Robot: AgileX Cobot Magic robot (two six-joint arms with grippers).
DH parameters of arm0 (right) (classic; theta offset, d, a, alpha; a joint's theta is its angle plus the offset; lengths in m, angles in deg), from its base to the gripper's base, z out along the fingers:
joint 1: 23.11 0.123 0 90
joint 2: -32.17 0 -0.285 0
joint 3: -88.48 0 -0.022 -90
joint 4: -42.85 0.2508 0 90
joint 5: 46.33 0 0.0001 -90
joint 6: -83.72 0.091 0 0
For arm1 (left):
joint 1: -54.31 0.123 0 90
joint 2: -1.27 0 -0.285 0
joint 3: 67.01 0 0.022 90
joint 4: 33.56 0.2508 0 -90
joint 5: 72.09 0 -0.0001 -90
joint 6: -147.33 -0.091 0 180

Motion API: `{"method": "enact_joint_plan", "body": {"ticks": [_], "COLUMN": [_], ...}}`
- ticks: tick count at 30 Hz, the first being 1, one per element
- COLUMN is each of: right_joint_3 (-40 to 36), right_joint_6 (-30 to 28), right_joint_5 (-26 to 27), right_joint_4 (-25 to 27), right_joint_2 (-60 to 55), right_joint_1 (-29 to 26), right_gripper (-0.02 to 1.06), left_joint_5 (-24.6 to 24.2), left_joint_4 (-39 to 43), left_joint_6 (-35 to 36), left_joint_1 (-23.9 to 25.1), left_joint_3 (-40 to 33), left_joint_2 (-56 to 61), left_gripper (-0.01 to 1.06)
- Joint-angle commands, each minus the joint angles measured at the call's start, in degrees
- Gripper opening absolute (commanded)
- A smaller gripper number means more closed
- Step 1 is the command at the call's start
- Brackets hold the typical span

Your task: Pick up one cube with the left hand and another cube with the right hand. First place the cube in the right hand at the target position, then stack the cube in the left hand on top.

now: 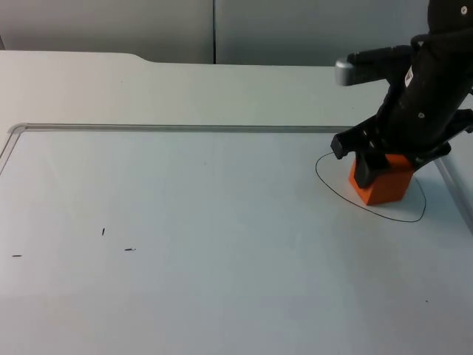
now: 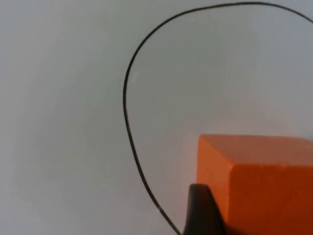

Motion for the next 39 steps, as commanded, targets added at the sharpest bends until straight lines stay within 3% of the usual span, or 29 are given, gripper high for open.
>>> {"method": "enact_joint_plan", "body": {"ticks": [1, 12, 13, 16, 17, 21, 22, 24, 32, 39], "right_joint_3": [0.4, 0.4, 0.4, 0.4, 0.4, 0.7, 0.7, 1.5, 4.9, 5.0], "right_joint_6": [0.2, 0.2, 0.2, 0.2, 0.2, 2.0, 2.0, 2.0, 0.3, -2.5], "right_joint_5": [0.6, 0.5, 0.5, 1.2, 1.2, 2.2, 2.2, 1.8, -1.7, 0.1], "right_joint_4": [0.0, 0.1, 0.4, 1.6, 1.6, 1.6, 1.6, 1.3, 1.4, 1.5], "right_joint_2": [-0.8, -0.8, -0.8, -0.8, -0.8, 0.2, 0.2, 1.3, 11.6, 26.8], "right_joint_1": [0.0, 0.0, 0.0, 0.0, 0.0, 0.0, 0.0, 0.0, 0.0, 0.5], "right_gripper": [0.0, 0.04, 0.09, 0.38, 0.38, 0.82, 0.82, 0.94, 0.97, 0.96], "left_joint_5": [0.9, 0.8, 0.8, 0.8, 0.8, 0.6, 0.6, 0.6, 0.6, 1.3], "left_joint_4": [-0.6, -0.6, -0.6, -0.6, -0.6, -0.6, -0.6, -0.6, -0.6, -0.6], "left_joint_6": [0.2, 0.2, 0.2, 0.2, 0.2, 0.2, 0.2, 0.2, 0.2, 0.2], "left_joint_1": [-0.4, -0.4, -0.4, -0.4, -0.4, -0.4, -0.4, -0.4, -0.4, -0.4], "left_joint_3": [-0.2, -0.2, -0.2, -0.2, -0.2, -0.2, -0.2, -0.2, -0.2, -0.2], "left_joint_2": [0.2, 0.2, 0.2, 0.2, 0.2, 0.2, 0.2, 0.2, 0.2, 0.2], "left_gripper": [0.0, 0.0, 0.0, 0.0, 0.0, 0.0, 0.0, 0.0, 0.0, 0.0]}}
